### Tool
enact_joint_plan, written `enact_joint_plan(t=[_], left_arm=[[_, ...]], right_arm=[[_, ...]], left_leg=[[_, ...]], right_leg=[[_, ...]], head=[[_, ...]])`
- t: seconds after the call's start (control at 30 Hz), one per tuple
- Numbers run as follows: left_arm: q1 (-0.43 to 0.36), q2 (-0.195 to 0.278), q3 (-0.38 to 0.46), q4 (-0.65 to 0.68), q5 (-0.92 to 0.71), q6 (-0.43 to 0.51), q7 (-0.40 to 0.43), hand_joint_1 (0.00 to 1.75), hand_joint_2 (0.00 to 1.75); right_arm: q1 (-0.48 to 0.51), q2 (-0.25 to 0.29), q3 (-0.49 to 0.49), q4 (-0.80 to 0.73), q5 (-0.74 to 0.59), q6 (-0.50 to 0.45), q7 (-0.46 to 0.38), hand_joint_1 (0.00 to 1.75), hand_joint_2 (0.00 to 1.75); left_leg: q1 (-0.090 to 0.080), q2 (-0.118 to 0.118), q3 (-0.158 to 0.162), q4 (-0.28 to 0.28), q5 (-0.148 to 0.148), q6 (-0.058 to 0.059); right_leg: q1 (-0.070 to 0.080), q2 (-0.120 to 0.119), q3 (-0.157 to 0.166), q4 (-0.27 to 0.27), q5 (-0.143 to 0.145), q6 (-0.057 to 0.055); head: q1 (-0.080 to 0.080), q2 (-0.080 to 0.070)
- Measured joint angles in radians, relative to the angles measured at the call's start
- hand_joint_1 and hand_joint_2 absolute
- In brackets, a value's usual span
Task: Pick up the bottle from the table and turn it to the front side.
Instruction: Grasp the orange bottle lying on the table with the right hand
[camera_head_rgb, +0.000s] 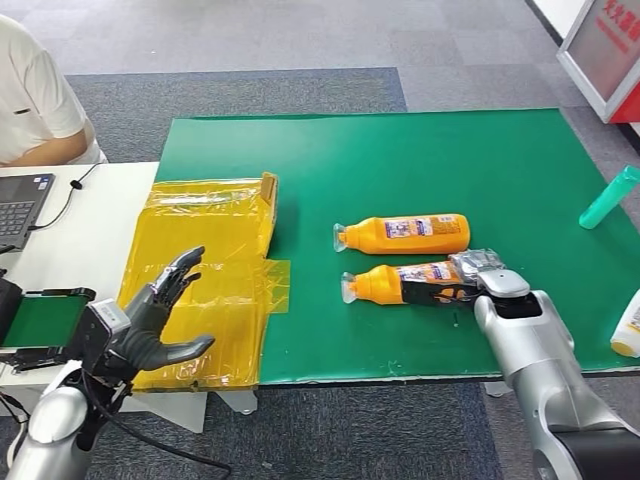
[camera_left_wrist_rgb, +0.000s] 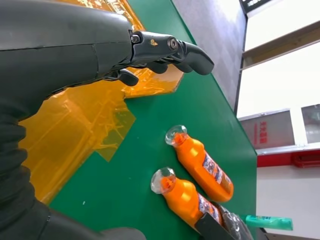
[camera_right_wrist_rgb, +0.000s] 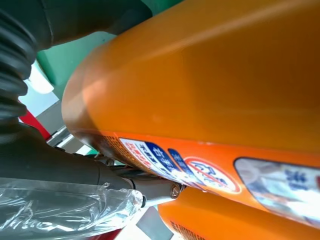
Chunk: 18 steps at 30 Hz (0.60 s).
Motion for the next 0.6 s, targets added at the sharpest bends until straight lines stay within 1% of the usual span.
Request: enact_joint_plan(t=[0.13, 0.27, 0.4, 0.53, 0.6], left_arm=[[-0.005, 0.0, -0.001, 0.0, 0.004, 0.005, 0.0, 0.0, 1.75], [0.001, 0.001, -0.001, -0.001, 0.011, 0.015, -0.005, 0.0, 1.75], [0.021, 0.004, 0.0, -0.01, 0.011, 0.017, -0.018, 0.0, 1.75], [0.032, 0.004, 0.004, -0.022, 0.011, 0.017, -0.019, 0.0, 1.75], [0.036, 0.004, 0.007, -0.03, 0.011, 0.018, -0.016, 0.0, 1.75]], right_arm=[[-0.005, 0.007, 0.003, 0.012, -0.005, -0.02, -0.02, 1.75, 1.75], [0.006, 0.019, 0.005, 0.012, -0.049, -0.062, -0.035, 1.75, 1.75], [0.049, 0.032, 0.005, -0.031, -0.135, -0.105, -0.066, 1.75, 1.75], [0.105, 0.046, 0.005, -0.118, -0.227, -0.111, -0.084, 1.75, 1.75], [0.135, 0.055, 0.001, -0.17, -0.296, -0.108, -0.096, 1.75, 1.75]], left_leg=[[0.0, 0.0, 0.0, 0.0, 0.0, 0.0], [0.0, 0.0, 0.0, 0.0, 0.0, 0.0], [0.0, 0.0, 0.0, 0.0, 0.0, 0.0], [0.0, 0.0, 0.0, 0.0, 0.0, 0.0], [0.0, 0.0, -0.001, 0.0, 0.0, 0.0]], right_leg=[[0.0, 0.0, 0.0, 0.0, 0.001, 0.0], [0.0, 0.0, 0.0, 0.0, 0.001, -0.001], [0.0, 0.0, 0.0, 0.0, 0.001, -0.001], [0.0, 0.0, 0.0, 0.0, 0.001, -0.001], [0.0, 0.0, 0.0, 0.0, 0.001, 0.0]], head=[[0.0, 0.0], [0.0, 0.0], [0.0, 0.0], [0.0, 0.0], [0.0, 0.0]])
